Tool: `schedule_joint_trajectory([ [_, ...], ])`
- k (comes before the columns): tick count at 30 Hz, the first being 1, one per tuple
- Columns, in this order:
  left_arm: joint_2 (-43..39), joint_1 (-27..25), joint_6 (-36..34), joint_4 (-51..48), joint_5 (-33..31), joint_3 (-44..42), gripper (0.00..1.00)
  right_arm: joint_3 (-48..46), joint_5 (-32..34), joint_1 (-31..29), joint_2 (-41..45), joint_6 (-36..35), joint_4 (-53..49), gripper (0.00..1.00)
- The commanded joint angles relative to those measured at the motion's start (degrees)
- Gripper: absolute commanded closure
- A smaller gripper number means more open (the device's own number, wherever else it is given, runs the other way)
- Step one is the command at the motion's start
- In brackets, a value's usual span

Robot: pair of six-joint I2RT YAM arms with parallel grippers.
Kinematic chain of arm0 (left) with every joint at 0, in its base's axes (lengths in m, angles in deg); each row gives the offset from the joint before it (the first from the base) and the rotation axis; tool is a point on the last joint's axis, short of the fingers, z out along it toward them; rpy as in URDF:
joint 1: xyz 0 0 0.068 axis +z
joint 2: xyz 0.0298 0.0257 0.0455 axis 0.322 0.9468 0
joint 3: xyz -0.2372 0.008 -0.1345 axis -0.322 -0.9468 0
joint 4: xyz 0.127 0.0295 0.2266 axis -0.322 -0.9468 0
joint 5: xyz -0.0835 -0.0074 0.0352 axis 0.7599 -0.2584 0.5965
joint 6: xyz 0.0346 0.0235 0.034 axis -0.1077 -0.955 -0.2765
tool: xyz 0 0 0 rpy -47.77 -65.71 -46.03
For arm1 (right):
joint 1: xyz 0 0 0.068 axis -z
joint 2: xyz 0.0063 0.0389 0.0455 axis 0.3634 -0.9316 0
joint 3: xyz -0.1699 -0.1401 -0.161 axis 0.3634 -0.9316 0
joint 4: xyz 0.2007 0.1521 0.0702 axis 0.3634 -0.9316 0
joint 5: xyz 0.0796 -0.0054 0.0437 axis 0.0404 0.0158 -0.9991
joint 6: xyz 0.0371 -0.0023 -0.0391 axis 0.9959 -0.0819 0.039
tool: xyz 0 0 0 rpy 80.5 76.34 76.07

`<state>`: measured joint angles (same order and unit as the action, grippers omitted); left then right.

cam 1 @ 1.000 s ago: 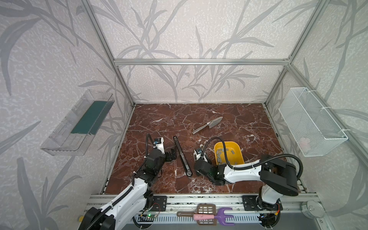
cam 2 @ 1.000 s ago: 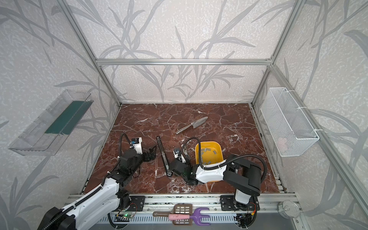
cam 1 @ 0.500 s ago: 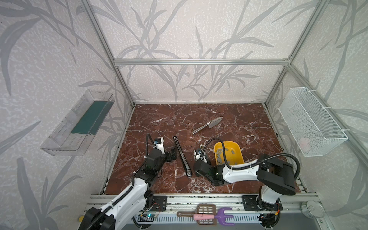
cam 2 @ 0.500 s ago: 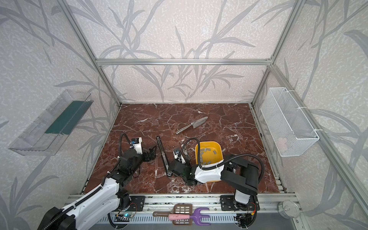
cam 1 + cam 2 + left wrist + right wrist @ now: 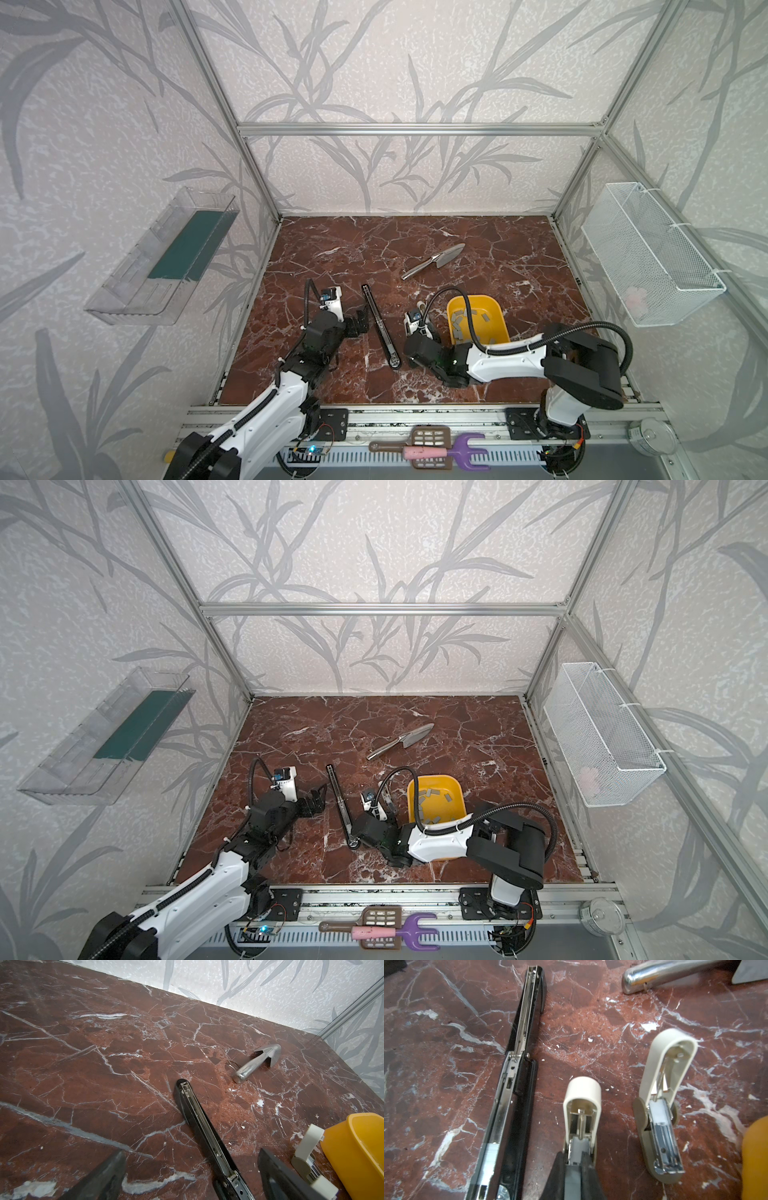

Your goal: Load the staples into the stapler

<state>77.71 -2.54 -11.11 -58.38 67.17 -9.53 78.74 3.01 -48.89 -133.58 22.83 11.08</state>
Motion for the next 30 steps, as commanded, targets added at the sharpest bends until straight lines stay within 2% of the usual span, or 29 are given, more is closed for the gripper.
schedule_joint_trajectory([
  [1,0.19,-0.04,-0.03,0.55,-0.76,1.1,0.01,1.02,1.91,-0.38,1.94,-1.12,-1.07,0.92],
  [30,0.19,-0.04,0.0,0.5,-0.76,1.12,0.01,1.71,1.5,-0.3,-2.8,0.28,-0.44,0.92],
])
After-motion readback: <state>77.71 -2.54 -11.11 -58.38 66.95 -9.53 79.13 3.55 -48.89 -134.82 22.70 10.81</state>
